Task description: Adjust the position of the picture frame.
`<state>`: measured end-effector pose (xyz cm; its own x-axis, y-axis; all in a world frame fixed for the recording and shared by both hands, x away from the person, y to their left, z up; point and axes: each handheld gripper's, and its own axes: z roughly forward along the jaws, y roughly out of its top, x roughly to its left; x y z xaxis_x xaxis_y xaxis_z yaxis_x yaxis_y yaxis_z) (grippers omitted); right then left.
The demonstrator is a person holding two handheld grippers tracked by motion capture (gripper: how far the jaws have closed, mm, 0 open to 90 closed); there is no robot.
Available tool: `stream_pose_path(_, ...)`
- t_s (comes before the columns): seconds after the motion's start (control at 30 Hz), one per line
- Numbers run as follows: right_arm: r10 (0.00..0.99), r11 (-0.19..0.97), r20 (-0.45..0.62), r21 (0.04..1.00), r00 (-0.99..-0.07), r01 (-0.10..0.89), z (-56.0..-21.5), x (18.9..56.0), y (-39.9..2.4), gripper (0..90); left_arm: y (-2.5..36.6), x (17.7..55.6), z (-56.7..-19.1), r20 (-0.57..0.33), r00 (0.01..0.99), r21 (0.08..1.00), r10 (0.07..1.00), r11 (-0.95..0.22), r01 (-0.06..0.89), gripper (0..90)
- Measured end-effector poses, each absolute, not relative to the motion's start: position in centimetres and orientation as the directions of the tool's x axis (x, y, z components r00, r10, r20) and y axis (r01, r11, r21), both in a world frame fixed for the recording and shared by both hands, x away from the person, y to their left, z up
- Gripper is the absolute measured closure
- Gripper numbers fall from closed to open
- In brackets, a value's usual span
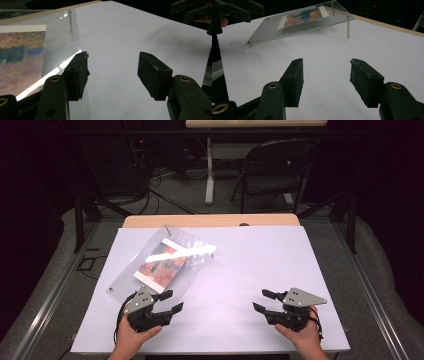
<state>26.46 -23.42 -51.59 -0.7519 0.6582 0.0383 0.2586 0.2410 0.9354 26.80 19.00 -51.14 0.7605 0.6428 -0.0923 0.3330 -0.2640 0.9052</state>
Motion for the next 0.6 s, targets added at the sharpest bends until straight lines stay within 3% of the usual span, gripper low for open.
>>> stream_pose_path(0.6,0.676,0.258,0.027,0.927,-0.736,0.271,-51.0,27.8,-23.2,47.8,20.3,27.5,-51.0,-0.086,0.676,0.893,0.732,-0.243,0.378,40.2)
